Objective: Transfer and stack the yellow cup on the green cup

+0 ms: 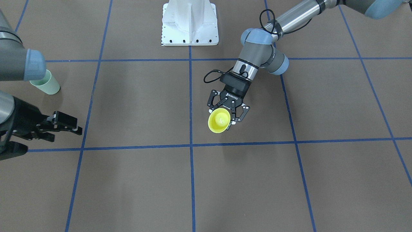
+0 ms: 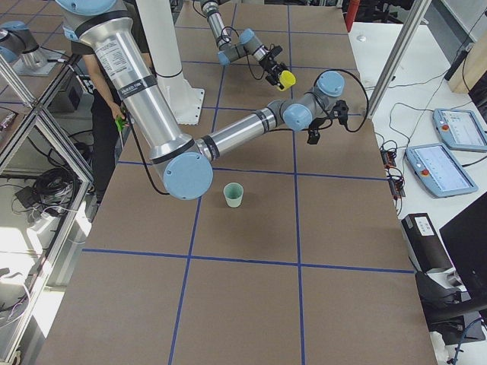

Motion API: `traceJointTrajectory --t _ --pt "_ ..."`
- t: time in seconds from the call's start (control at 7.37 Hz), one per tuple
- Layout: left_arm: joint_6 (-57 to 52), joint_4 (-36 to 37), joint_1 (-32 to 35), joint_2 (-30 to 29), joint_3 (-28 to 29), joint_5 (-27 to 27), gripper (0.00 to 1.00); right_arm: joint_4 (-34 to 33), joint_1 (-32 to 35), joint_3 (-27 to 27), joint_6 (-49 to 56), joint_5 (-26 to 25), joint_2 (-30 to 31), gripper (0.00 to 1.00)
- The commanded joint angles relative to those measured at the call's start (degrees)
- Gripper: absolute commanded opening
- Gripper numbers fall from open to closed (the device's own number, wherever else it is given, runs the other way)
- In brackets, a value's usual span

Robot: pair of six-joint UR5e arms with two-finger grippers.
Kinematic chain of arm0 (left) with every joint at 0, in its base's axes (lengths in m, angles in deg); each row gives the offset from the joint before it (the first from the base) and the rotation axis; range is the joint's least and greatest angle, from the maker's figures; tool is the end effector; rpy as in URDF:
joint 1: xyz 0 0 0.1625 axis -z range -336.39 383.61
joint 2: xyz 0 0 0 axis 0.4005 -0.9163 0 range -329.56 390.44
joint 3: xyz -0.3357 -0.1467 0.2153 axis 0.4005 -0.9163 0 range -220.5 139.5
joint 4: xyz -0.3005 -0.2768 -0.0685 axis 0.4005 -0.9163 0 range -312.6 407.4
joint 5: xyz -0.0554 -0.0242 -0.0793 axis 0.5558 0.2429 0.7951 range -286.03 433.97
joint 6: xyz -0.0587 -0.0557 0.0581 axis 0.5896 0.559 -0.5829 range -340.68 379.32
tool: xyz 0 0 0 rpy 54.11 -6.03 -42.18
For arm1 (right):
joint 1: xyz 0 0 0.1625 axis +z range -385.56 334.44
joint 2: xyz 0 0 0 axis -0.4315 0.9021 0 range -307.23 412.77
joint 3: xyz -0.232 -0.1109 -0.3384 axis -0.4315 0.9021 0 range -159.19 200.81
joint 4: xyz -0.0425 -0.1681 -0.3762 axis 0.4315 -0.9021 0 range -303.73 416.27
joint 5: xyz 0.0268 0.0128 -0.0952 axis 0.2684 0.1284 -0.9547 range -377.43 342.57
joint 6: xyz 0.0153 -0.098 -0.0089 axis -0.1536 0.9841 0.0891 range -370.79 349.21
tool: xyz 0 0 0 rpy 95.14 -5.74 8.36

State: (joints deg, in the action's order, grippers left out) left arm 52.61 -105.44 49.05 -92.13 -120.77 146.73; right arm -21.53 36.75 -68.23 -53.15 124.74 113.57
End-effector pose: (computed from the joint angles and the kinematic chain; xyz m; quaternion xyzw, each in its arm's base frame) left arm 0.5556 -0.4445 0.2761 0.5246 0.4345 0.0973 0.7256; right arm -0.2622 -0.6172 0.3297 0.0174 -0.5160 -0.0432 0.8553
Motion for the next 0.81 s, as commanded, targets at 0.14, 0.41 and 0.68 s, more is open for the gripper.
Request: traceJointTrajectory --t 0.14,0.41,0.68 --pt "-7.45 -4.8 -2.23 -4.69 2.39 9.93 0.57 0.01 -6.57 -3.51 -5.34 -1.1 -2.71 0.99" --pt "-7.54 -14.39 -3.12 -4.6 7.91 9.95 0.57 0.01 -10.34 -4.65 -7.03 -1.11 -3.59 0.99" --pt "-7.45 -17.83 -3.64 -4.6 7.76 9.95 0.57 -0.07 -14.65 -4.4 -8.61 -5.82 -6.47 0.98"
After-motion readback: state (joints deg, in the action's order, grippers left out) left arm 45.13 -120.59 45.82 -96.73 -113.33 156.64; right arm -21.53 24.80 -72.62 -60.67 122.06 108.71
